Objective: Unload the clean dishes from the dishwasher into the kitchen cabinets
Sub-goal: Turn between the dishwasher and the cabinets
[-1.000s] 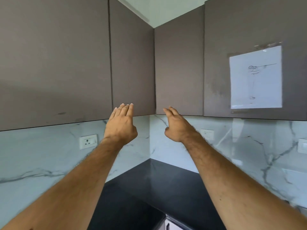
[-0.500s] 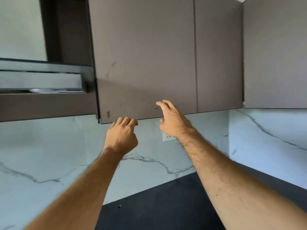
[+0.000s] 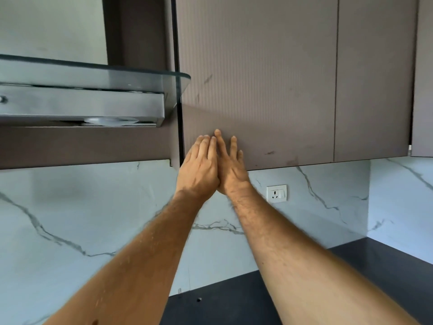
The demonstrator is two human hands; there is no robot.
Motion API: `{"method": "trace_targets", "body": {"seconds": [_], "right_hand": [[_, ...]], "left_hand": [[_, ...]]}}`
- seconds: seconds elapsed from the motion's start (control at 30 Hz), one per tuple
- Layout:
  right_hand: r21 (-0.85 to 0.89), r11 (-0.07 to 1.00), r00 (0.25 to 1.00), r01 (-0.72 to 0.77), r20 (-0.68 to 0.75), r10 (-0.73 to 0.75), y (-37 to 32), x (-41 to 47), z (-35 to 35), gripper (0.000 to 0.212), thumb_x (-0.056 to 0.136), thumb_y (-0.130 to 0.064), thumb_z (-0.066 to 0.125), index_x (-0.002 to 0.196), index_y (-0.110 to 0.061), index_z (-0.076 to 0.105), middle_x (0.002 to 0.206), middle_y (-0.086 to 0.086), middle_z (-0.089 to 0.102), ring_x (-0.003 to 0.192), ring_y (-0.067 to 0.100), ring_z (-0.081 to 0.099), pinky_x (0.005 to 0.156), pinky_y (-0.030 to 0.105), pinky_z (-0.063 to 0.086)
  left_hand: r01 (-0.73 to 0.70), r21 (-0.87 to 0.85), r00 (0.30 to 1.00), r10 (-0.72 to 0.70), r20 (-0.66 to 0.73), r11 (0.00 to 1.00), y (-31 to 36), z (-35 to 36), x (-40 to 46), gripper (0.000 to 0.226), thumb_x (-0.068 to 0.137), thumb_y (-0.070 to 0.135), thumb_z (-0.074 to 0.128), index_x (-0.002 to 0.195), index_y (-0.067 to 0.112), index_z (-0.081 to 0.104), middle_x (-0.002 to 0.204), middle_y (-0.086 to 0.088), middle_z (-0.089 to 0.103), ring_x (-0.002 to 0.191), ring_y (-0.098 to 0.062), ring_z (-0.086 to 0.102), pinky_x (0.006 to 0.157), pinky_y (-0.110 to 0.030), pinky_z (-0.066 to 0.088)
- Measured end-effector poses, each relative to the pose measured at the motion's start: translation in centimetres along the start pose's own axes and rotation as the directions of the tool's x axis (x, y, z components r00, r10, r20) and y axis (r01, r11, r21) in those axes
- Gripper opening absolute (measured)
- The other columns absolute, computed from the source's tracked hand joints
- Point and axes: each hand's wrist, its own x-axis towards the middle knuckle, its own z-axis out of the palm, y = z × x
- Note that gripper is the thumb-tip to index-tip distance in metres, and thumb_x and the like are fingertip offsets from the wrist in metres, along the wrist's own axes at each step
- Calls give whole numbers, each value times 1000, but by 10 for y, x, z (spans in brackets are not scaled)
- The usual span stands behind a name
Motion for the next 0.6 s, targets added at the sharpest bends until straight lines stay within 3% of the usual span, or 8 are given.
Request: {"method": "trace_targets", "body": {"seconds": [0.17, 0.27, 0.37, 0.47, 0.6], "right_hand": [[-141, 989, 989, -47, -147, 26, -2, 11, 25, 90, 100, -35, 50, 154, -14, -20, 162, 14, -21, 145, 55, 1, 109, 69, 30], [-188, 981, 982, -51, -190, 15, -1, 15, 36, 93, 99, -28, 55, 152, -9, -19, 162, 20, -15, 142, 60, 11, 103, 69, 38], [-161, 984, 976, -74, -214, 39, -9, 17, 44, 89, 98, -26, 56, 154, -8, -11, 162, 24, -11, 139, 64, 13, 102, 71, 37], [-82, 990, 959, -111, -271, 85, -17, 14, 44, 90, 97, -28, 56, 154, -5, -10, 162, 26, 0, 138, 64, 18, 99, 72, 38], [-79, 993, 942, -93, -329, 62, -11, -4, 31, 71, 101, -30, 42, 155, -5, 3, 162, 25, 11, 138, 61, 24, 96, 69, 43]], "left_hand": [[-28, 19, 999, 28, -40, 999, -13, 4, 9, 70, 81, 11, 46, 149, 5, 34, 153, -14, 38, 143, -25, 32, 123, -37, 12], [-48, 57, 990, 55, -129, 997, -20, 5, 12, 63, 78, 16, 31, 136, 8, 55, 137, -10, 58, 128, -20, 55, 123, -36, 4], [-36, 70, 977, 50, -207, 997, -21, 0, 17, 48, 84, 18, 36, 118, 17, 70, 121, -1, 70, 111, -13, 66, 123, -42, 5], [-9, 6, 969, 11, -248, 1000, -14, -11, 18, 46, 88, 26, 32, 100, 22, 76, 101, 4, 74, 96, -16, 69, 122, -50, 10], [2, -24, 971, -8, -238, 1000, 1, -27, 13, 44, 89, 36, 33, 95, 26, 76, 94, 8, 69, 103, -19, 58, 120, -52, 15]]}}
